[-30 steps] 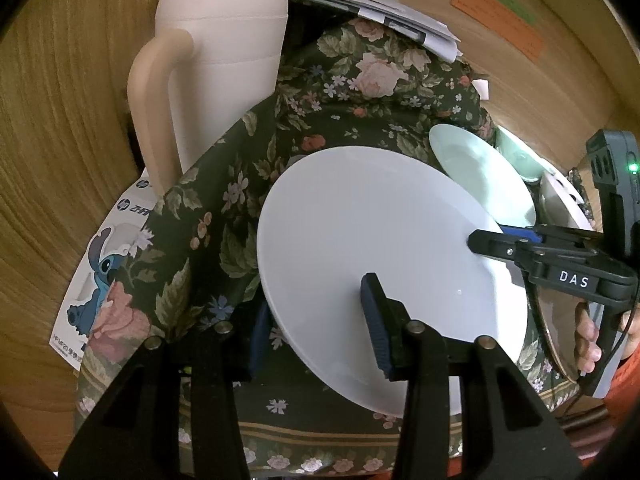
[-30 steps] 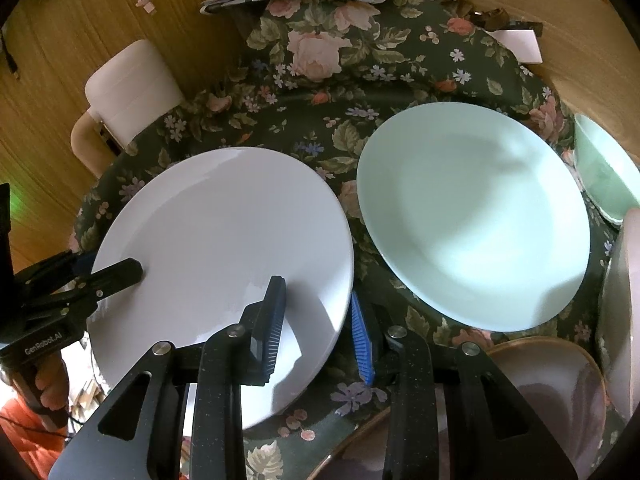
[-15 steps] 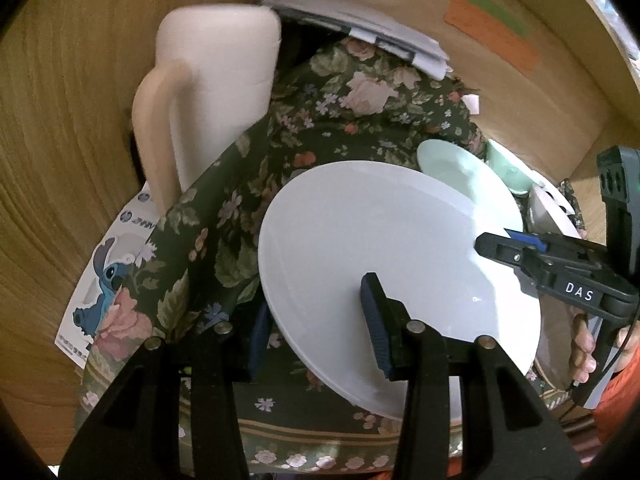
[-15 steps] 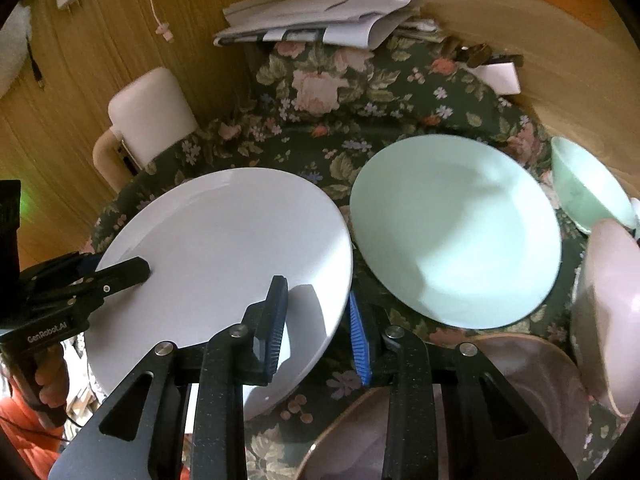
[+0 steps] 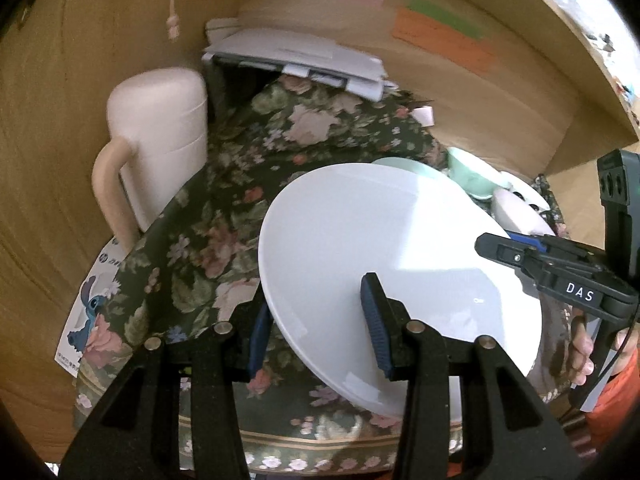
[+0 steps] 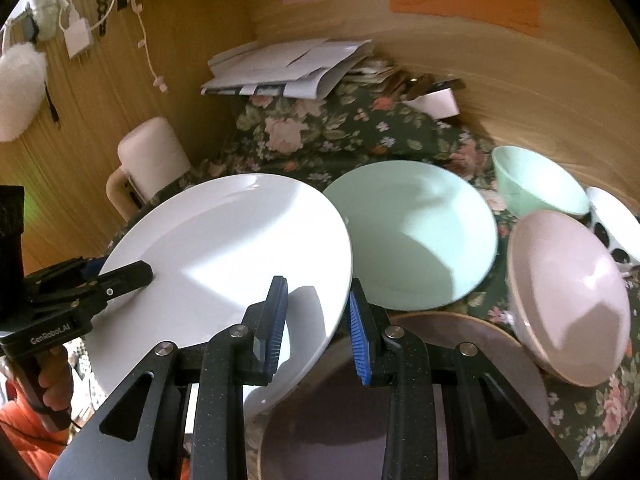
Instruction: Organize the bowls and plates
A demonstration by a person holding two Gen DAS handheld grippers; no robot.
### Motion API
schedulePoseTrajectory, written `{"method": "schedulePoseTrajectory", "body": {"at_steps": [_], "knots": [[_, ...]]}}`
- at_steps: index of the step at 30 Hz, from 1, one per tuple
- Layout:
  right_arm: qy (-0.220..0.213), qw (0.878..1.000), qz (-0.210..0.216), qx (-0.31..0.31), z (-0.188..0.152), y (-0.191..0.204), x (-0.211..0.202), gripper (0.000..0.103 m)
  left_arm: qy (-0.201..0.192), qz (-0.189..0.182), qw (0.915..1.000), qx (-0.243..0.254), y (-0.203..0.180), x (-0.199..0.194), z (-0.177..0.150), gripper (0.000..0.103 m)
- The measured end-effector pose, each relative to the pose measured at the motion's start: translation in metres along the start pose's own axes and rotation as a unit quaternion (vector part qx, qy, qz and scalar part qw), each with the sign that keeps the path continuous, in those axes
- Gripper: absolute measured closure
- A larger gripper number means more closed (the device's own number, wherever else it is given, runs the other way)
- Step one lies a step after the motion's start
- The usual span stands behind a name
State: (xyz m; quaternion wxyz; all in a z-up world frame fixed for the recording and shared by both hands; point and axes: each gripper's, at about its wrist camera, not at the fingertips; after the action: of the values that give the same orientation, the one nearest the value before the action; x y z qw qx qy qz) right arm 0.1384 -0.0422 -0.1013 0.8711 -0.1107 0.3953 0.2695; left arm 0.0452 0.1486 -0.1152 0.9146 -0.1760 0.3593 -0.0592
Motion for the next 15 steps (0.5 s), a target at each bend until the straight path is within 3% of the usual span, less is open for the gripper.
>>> {"method": "schedulePoseTrajectory", "body": {"at_steps": [15], "knots": [[-0.026, 0.999, -0.031, 0.027, -0.019, -0.037, -0.038, 0.076, 0.001, -0.034, 0.9989, 0.032, -0.049, 0.010, 0.002, 0.060]]}}
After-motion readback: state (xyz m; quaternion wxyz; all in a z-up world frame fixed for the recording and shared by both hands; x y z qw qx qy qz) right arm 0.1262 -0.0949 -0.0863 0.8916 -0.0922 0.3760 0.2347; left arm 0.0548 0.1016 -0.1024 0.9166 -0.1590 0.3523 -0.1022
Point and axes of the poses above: each gripper's, at about its wrist camera, not at the fingertips, and x roughly the way its jaws point, y to its left, z to its top, and after that the axes turned 14 degrees about -z, right-handed
